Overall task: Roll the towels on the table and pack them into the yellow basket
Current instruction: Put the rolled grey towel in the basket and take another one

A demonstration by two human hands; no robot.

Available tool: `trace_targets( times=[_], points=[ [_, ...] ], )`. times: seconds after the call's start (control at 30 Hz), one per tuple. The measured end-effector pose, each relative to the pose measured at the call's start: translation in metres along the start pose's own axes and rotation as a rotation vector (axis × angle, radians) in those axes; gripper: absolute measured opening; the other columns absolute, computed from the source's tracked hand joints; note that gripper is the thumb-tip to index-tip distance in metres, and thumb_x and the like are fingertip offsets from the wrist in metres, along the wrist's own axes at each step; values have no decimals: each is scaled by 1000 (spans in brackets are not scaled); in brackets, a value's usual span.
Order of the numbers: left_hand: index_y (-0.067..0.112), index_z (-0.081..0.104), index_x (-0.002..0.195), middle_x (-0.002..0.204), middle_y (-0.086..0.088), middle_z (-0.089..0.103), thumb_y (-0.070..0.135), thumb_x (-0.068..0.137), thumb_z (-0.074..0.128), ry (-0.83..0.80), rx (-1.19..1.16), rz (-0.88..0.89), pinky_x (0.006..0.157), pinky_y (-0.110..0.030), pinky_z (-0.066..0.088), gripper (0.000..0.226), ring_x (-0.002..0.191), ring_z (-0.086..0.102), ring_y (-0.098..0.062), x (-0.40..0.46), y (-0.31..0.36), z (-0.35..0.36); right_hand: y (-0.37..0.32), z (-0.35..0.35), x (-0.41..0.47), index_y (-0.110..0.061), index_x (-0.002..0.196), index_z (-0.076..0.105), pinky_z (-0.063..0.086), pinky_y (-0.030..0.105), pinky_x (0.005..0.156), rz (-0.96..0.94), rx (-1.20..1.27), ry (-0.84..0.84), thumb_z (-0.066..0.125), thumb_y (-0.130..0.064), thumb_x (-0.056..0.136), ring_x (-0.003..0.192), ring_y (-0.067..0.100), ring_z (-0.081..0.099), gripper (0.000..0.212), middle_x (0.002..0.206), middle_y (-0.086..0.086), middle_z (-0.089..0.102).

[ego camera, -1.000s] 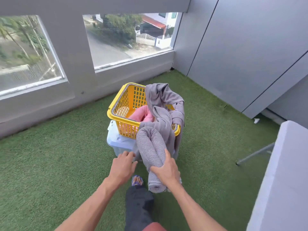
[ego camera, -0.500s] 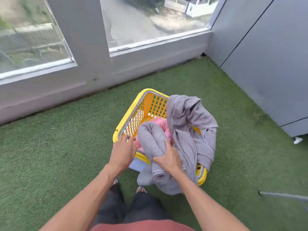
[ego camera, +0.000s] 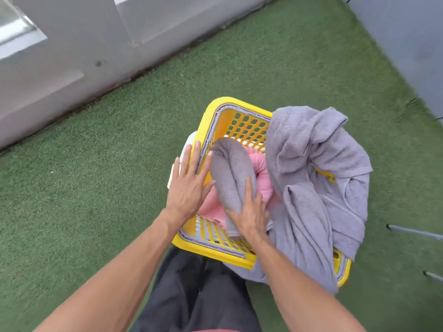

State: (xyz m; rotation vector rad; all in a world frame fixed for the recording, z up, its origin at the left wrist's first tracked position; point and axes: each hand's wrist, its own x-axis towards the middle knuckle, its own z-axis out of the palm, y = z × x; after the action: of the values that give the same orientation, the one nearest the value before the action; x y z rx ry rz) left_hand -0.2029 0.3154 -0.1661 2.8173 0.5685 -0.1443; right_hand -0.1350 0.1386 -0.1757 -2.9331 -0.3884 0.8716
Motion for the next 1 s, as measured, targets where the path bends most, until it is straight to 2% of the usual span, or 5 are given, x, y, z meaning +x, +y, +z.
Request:
trace_targets(
  times=[0.23, 0.43, 0.53, 0.77, 1.0],
  points=[
    [15, 10, 154, 161, -14, -2, 47, 100, 33, 13, 16, -16, 114, -51, 24, 67, 149, -1, -32, 1, 0, 3, 7, 12, 2, -36, 148, -20, 20, 66, 108, 18, -105, -142, 62, -63, 75, 143, 38, 15, 113, 155, 19, 16],
    [18, 14, 154, 161, -16, 1, 48, 96, 34, -1, 32, -13, 117, -53, 14, 68, 148, 0, -34, 1, 6, -10, 24, -40, -6, -26, 133, 50, 38, 49, 92, -31, -73, 135, 64, -38, 83, 123, 30, 45, 54, 130, 7, 51],
    [19, 24, 152, 159, -18, 12, 45, 95, 36, 35, 9, -16, 117, -53, 9, 65, 148, 8, -33, 3, 27, -18, 51, -69, -11, -28, 115, 61, 41, 44, 80, 32, -42, 339, 69, -30, 81, 105, 27, 53, 36, 113, 2, 58],
    [19, 56, 116, 105, -6, 63, 36, 90, 43, -111, -384, 279, 75, -39, 52, 34, 92, 62, -32, 27, 159, -7, 150, -99, -7, -16, 137, 49, 39, 41, 97, 192, 134, 261, 56, -21, 93, 110, 32, 50, 45, 121, 12, 56],
    [1, 50, 134, 131, -19, 53, 20, 90, 63, -226, -568, -96, 106, -41, 34, 50, 121, 47, -37, 29, 253, 38, 192, -97, 1, -13, 116, 61, 42, 38, 87, 81, 170, 120, 52, -23, 96, 107, 34, 56, 25, 108, 12, 68]
  ],
)
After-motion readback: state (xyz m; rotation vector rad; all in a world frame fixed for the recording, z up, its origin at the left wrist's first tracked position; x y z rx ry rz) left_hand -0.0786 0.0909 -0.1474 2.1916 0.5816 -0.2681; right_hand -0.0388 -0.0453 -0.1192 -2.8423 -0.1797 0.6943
